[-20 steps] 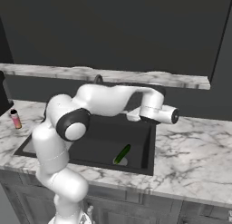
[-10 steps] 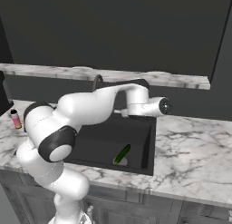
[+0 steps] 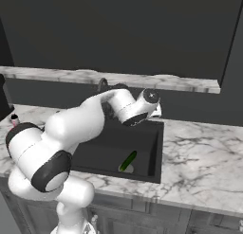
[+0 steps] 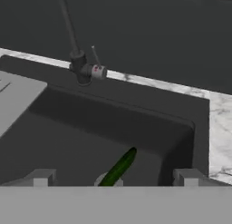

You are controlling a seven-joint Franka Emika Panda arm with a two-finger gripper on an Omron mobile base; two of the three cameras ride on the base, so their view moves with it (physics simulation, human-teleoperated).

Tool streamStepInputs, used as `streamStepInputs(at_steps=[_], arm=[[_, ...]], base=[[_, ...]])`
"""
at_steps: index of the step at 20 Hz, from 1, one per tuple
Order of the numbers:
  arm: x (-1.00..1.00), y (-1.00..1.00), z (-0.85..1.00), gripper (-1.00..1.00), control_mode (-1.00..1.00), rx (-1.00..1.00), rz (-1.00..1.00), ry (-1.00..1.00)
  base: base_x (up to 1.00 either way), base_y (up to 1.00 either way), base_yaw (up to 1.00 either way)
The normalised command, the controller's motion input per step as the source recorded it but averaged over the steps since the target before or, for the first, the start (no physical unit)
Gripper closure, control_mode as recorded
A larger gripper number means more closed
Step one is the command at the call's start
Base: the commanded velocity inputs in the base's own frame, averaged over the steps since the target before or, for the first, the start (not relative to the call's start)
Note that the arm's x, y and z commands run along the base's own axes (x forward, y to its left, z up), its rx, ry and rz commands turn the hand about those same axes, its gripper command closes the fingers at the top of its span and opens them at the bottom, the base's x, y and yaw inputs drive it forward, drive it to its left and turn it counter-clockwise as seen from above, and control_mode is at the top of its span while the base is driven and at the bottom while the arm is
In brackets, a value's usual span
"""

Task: Turn on the sink faucet. Then move the cucumber from the counter to the sink. Turn off the sink. Move the vegetable from the sink to the pot next to the stove. Finally move the pot to the rear left burner.

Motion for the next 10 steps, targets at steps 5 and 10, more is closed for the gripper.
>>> streamStepInputs(at_steps=[5,10], arm=[[-0.27,0.20,-0.05,-1.00,-1.00,-0.05,-0.24,0.33],[-0.19,0.19,-0.06,-1.00,-1.00,-0.04,-0.24,0.33]], base=[[0.00,0.00,0.00],[0.00,0.00,0.00]])
